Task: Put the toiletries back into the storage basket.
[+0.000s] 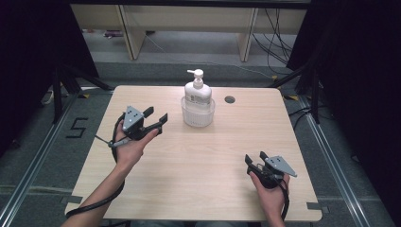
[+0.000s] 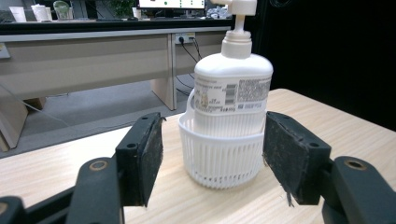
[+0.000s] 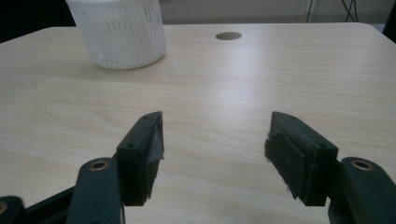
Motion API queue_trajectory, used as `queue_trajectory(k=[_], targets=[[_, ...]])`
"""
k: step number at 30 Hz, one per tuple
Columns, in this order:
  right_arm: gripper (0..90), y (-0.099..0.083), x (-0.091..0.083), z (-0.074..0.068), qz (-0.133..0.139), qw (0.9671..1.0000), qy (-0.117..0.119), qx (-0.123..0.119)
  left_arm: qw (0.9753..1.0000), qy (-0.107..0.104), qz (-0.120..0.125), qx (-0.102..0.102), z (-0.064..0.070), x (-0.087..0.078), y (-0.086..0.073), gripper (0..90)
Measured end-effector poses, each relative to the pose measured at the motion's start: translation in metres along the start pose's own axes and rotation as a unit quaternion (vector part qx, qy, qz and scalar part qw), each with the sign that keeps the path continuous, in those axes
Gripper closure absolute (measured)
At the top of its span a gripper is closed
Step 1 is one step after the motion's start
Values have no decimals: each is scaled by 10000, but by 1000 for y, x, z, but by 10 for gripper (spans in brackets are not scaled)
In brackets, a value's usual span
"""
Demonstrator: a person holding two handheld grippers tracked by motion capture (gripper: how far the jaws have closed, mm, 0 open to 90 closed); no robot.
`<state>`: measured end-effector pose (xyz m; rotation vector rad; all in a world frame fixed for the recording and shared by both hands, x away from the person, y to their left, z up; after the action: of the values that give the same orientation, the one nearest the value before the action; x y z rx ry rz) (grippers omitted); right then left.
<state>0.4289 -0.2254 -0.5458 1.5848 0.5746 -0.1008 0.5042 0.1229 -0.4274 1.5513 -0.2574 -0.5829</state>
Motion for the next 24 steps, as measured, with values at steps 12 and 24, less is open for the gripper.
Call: queue_trajectory(k=[12, 24], targets=[[371, 0, 1, 0, 23, 10000, -27, -5, 9996, 206, -163, -101, -18, -25, -30, 372], [371, -1, -1, 1, -82, 9999, -87, -72, 9987, 353, -255, -275, -32, -42, -64, 372]])
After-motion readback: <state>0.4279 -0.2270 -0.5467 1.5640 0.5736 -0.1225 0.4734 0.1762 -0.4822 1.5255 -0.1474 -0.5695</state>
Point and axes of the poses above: each handheld gripper's, and its own axes: x roughly forward along the jaws, y roughly out of its top, z roughly to its right, the point moved 9 cm from there along x, roughly forward along the jaws, and after that the axes turned 3 degrees about -z, right-handed, at the moved point
